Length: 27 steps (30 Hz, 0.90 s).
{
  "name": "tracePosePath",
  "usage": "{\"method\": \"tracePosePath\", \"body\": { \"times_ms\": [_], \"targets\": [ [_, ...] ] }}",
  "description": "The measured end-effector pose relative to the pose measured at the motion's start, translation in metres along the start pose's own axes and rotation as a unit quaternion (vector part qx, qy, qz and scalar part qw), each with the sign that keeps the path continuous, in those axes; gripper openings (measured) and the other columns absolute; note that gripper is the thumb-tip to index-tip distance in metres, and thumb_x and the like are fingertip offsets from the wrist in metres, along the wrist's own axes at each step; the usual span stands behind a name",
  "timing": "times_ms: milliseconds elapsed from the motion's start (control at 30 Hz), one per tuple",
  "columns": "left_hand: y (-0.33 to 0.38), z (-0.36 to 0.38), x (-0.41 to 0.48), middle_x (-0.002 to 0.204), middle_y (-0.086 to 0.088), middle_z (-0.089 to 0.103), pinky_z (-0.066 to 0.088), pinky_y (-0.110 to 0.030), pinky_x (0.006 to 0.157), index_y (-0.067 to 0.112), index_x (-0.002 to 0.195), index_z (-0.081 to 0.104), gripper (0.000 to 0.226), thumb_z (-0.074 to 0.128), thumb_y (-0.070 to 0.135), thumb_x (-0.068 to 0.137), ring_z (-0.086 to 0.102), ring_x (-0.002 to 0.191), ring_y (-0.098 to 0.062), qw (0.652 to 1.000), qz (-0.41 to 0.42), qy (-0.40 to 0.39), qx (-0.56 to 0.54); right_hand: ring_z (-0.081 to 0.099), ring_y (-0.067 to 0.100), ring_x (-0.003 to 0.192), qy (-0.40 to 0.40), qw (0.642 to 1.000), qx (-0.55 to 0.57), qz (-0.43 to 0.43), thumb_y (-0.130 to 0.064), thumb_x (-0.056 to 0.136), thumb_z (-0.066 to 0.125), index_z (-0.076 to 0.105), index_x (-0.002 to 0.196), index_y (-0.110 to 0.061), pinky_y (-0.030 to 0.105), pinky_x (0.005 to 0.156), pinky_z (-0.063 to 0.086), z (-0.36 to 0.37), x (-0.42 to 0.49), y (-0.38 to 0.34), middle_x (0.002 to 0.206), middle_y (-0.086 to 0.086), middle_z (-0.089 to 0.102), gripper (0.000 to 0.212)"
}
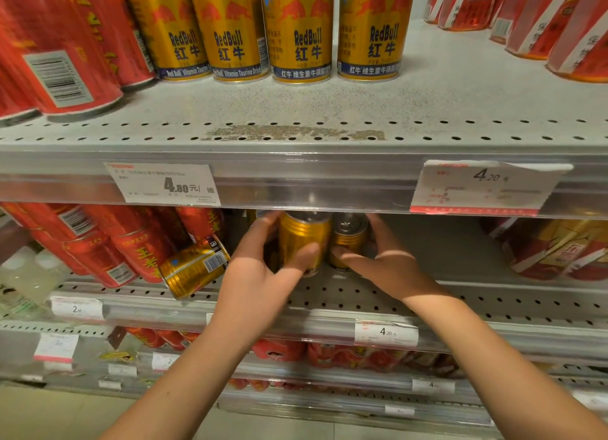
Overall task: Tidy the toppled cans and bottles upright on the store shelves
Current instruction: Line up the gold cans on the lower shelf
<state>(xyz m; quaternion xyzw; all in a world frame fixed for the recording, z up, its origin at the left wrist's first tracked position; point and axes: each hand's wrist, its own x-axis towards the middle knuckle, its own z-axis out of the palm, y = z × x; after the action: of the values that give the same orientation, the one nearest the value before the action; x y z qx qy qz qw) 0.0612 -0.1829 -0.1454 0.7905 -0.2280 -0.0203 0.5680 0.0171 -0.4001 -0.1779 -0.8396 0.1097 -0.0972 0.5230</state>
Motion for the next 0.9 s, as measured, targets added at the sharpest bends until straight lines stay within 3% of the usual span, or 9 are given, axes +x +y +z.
{"method": "tracePosePath", "body": {
  "times_ms": [67,133,200,333,400,533,700,800,900],
  "targets": [
    [0.006,0.008,0.012,0.12,0.019,0.069,0.052,-0.028,0.1,0.039,0.126,0.059,0.056,0.082,0.053,0.077,0.063,0.115,0.001,0.998,-0.016,0.022,-0.059,0.053,-0.017,0.107,-0.008,1.0,0.011,-0.003,-0.067,0.07,0.071,0.038,0.118,-0.072,0.016,0.088,0.042,0.002,0.0,-0.001,0.116,-0.039,0.056,0.058],
    [0.012,0.015,0.024,0.113,0.023,0.07,0.05,-0.013,0.092,0.036,0.123,0.062,0.05,0.083,0.048,0.078,0.063,0.109,0.008,0.997,-0.009,0.05,-0.062,0.05,-0.026,0.102,-0.007,1.0,0.016,-0.01,-0.065,0.073,0.072,0.036,0.113,-0.077,0.002,0.077,0.039,0.005,0.001,-0.004,0.111,-0.049,0.053,0.055],
    [0.016,0.019,0.036,0.106,0.026,0.07,0.044,-0.002,0.082,0.035,0.119,0.064,0.044,0.081,0.046,0.08,0.061,0.104,0.013,0.997,0.007,0.063,-0.041,0.052,-0.025,0.103,0.0,0.999,0.032,-0.013,-0.06,0.076,0.075,0.039,0.114,-0.075,-0.003,0.072,0.041,0.005,0.001,-0.005,0.112,-0.049,0.053,0.055],
    [0.016,0.021,0.046,0.097,0.027,0.072,0.042,0.0,0.077,0.033,0.111,0.064,0.03,0.08,0.034,0.086,0.064,0.097,0.01,0.995,0.028,0.076,-0.05,0.057,-0.016,0.107,0.003,0.998,0.055,-0.007,-0.055,0.077,0.078,0.045,0.122,-0.063,0.006,0.08,0.044,0.004,0.002,-0.001,0.118,-0.038,0.058,0.056],
    [0.013,0.021,0.047,0.1,0.027,0.072,0.044,-0.002,0.079,0.033,0.11,0.063,0.028,0.08,0.03,0.087,0.066,0.097,0.008,0.992,0.038,0.095,-0.075,0.055,-0.019,0.104,0.007,0.999,0.048,-0.003,-0.056,0.076,0.078,0.044,0.118,-0.067,0.002,0.076,0.043,0.004,0.002,-0.001,0.115,-0.042,0.057,0.055],
    [0.013,0.024,0.049,0.091,0.012,0.073,0.048,-0.006,0.075,0.028,0.12,0.061,0.047,0.077,0.049,0.081,0.066,0.083,0.003,0.995,0.021,0.066,-0.072,0.055,-0.02,0.101,0.02,0.999,0.05,-0.002,-0.054,0.077,0.077,0.043,0.12,-0.066,-0.001,0.073,0.041,0.01,0.002,-0.002,0.112,-0.043,0.058,0.056],
    [0.011,0.037,0.052,0.102,0.033,0.068,0.046,-0.002,0.079,0.037,0.115,0.058,0.036,0.08,0.036,0.086,0.063,0.1,0.012,0.996,0.017,0.014,-0.082,0.055,-0.02,0.102,0.018,0.998,0.057,-0.007,-0.054,0.077,0.075,0.037,0.114,-0.076,-0.001,0.073,0.043,0.014,0.002,0.001,0.111,-0.046,0.055,0.057],
    [0.011,0.039,0.054,0.107,0.03,0.068,0.05,-0.007,0.081,0.044,0.112,0.057,0.037,0.078,0.048,0.081,0.062,0.104,0.01,0.997,0.004,-0.016,-0.08,0.054,-0.02,0.102,0.023,0.998,0.054,-0.018,-0.059,0.076,0.073,0.038,0.124,-0.066,0.005,0.077,0.042,0.015,0.003,0.007,0.113,-0.04,0.057,0.06],
    [0.017,0.034,0.058,0.103,0.044,0.063,0.046,0.001,0.075,0.055,0.103,0.057,0.029,0.077,0.05,0.084,0.057,0.101,0.022,0.998,0.01,-0.051,-0.045,0.051,-0.022,0.099,0.029,0.999,0.04,-0.018,-0.061,0.076,0.072,0.036,0.129,-0.064,0.011,0.08,0.039,0.016,0.004,0.011,0.115,-0.038,0.054,0.064]
  ]
}}
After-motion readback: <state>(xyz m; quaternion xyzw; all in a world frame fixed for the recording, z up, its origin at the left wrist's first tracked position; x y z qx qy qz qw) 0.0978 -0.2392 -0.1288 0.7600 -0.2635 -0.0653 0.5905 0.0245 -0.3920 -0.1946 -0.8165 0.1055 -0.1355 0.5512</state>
